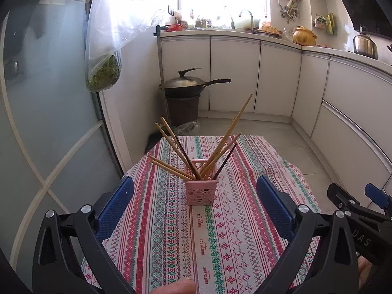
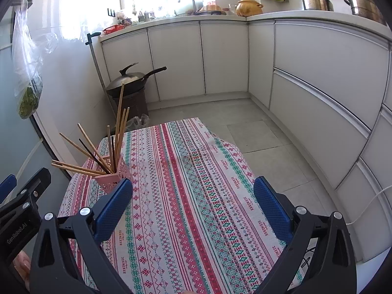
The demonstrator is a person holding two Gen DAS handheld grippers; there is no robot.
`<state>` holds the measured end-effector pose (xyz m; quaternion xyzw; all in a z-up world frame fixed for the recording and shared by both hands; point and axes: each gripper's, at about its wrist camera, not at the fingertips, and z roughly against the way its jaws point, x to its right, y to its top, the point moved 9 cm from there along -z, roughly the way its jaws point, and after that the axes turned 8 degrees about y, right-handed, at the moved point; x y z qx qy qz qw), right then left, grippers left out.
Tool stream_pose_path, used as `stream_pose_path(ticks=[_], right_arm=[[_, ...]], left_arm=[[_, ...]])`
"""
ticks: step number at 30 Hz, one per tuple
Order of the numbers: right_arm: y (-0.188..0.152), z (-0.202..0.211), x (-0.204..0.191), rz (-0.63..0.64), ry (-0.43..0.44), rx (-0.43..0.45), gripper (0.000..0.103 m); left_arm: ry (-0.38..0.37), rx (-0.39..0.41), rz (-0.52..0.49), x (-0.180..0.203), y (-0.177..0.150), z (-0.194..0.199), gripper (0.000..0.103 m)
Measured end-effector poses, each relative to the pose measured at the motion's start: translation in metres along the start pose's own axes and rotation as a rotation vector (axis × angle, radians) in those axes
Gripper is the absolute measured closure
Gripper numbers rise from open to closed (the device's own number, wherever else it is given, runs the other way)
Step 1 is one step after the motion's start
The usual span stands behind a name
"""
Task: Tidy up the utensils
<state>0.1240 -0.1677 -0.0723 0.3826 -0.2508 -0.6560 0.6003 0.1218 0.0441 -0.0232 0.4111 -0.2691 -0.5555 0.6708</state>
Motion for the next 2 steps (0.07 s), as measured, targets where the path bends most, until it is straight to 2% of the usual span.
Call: stream_pose_path(ticks=[2], right_arm=[[-0.0003,0.0,0.0007,-0.002,0.0,-0.002,0.007]], left_arm=[[-0.004,-0.001,0.004,-0.0004,0.0004,0.0,0.007]])
